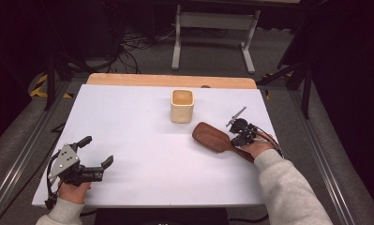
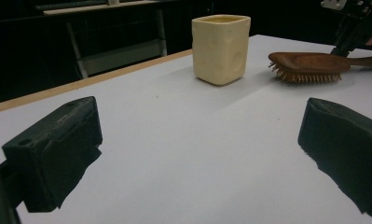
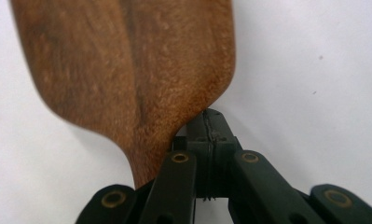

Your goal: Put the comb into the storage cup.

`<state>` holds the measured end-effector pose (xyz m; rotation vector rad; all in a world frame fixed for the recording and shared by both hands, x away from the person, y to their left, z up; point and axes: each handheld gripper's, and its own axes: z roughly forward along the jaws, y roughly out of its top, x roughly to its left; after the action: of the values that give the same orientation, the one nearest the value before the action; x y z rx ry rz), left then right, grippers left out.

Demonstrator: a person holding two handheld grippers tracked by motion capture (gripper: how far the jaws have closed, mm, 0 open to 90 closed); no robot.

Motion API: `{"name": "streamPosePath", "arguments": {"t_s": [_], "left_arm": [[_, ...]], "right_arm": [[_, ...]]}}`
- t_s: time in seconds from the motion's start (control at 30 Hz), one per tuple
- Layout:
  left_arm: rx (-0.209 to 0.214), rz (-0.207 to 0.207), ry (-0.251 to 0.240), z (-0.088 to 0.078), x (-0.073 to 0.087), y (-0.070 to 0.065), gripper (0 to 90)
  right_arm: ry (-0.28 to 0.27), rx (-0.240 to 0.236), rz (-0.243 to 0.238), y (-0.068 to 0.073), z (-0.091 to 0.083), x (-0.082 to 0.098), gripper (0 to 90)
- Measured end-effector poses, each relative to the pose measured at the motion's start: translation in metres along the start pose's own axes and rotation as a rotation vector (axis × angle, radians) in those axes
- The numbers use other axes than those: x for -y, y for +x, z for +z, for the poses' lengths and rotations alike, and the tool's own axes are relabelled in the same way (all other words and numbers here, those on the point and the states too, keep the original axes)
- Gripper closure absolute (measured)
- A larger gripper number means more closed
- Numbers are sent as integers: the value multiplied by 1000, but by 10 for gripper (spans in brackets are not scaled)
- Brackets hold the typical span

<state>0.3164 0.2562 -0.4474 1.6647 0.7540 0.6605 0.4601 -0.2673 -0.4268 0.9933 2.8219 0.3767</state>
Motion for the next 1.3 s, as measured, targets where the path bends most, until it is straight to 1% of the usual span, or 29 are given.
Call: {"name": "streamPosePath", "arguments": {"t_s": [0.2,0.23,0.27,0.43,0.5,0.53,0.67,0.77,0.83,0.87,0.93,1.07,1.13,1.2,1.23,1.27,1.3], "left_arm": [[0,0,3,0,0,0,5],[0,0,4,0,0,0,5],[0,0,4,0,0,0,5],[1,-2,2,1,0,0,5],[3,-3,2,1,0,0,5],[3,-2,2,1,0,0,5],[2,-1,0,1,0,-1,5],[7,-4,-4,2,0,-1,5],[8,-1,-4,2,-1,0,5],[8,-4,-10,3,-1,0,4],[8,-3,-7,3,-1,0,4],[15,1,-8,6,-2,0,4],[18,3,-10,8,-3,-1,4],[20,2,-11,9,-4,-1,4],[20,3,-12,10,-4,-1,4],[24,4,-12,11,-4,-1,4],[25,5,-9,11,-4,-2,4]], "right_arm": [[-13,-16,1,11,-4,8,893],[-13,-16,1,11,-4,8,893],[-13,-21,-2,15,-4,10,889],[-20,-33,-3,21,-6,13,886],[-24,-37,-14,27,-6,14,885],[-25,-47,-18,30,-5,14,879],[-27,-51,-15,33,-5,15,867],[-40,-47,5,34,-5,17,857],[-48,-35,17,34,-7,19,837],[-64,-23,31,34,-10,20,822],[-68,-18,36,35,-11,21,809],[-103,38,60,40,-25,22,721],[-130,35,82,42,-31,23,649],[-165,35,105,45,-36,24,541],[-178,25,119,47,-38,24,453],[-183,17,128,49,-39,24,388],[-196,10,141,51,-40,23,291]]}}
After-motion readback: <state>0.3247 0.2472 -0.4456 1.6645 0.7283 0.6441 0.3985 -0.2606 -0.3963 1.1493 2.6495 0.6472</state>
